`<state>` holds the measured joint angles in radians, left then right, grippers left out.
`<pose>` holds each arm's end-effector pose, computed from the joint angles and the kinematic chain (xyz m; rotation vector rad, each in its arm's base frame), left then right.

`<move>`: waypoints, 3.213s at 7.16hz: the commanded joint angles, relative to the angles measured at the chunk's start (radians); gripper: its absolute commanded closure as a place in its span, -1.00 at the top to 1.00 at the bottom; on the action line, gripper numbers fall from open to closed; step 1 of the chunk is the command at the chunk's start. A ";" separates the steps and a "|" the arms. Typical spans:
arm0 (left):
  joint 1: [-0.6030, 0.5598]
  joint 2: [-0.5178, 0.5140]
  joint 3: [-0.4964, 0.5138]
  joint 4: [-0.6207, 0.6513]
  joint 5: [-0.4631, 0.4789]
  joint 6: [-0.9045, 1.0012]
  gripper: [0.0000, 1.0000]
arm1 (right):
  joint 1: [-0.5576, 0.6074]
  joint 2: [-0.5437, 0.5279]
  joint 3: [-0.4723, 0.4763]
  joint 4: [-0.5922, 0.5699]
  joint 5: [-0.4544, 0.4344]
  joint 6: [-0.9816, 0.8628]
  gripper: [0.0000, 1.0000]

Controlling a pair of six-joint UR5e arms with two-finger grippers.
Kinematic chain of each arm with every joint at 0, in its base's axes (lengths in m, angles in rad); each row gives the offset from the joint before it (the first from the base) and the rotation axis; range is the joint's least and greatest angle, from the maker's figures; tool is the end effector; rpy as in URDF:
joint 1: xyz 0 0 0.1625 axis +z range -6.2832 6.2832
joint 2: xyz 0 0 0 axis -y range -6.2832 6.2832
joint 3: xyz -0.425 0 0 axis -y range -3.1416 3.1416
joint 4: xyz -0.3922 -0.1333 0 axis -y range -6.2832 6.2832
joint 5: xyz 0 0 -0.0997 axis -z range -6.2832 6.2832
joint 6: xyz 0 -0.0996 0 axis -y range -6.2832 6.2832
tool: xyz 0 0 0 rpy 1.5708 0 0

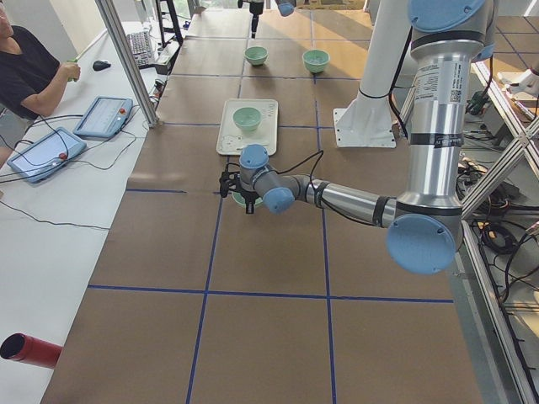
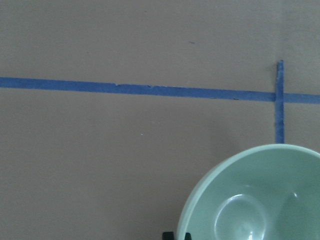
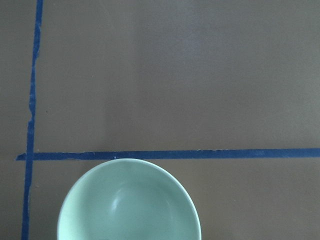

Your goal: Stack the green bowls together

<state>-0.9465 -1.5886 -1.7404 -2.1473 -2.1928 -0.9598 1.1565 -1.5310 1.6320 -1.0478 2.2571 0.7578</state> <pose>0.2434 -0.4666 0.5038 0.0979 0.9387 -0.0728 -0.1503 -0.5162 0.5519 0.1319 -0.8827 0.1064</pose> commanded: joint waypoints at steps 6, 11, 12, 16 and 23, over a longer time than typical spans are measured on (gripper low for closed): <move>-0.011 -0.131 -0.129 0.219 -0.032 -0.114 -1.00 | -0.084 -0.003 -0.190 0.273 -0.070 0.095 0.63; 0.001 -0.302 -0.116 0.314 -0.032 -0.285 -1.00 | -0.081 -0.003 -0.187 0.275 -0.007 0.090 -1.00; 0.055 -0.354 -0.108 0.314 -0.027 -0.378 -1.00 | -0.078 0.000 -0.184 0.273 -0.004 0.090 -1.00; 0.220 -0.549 0.013 0.303 0.085 -0.562 -1.00 | 0.005 0.067 -0.184 0.255 0.122 0.104 -1.00; 0.322 -0.685 0.205 0.212 0.174 -0.600 -1.00 | 0.034 0.098 -0.172 0.235 0.147 0.107 -1.00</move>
<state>-0.6254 -2.2696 -1.5629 -1.9067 -2.0220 -1.5591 1.1873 -1.4327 1.4575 -0.8141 2.3941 0.8651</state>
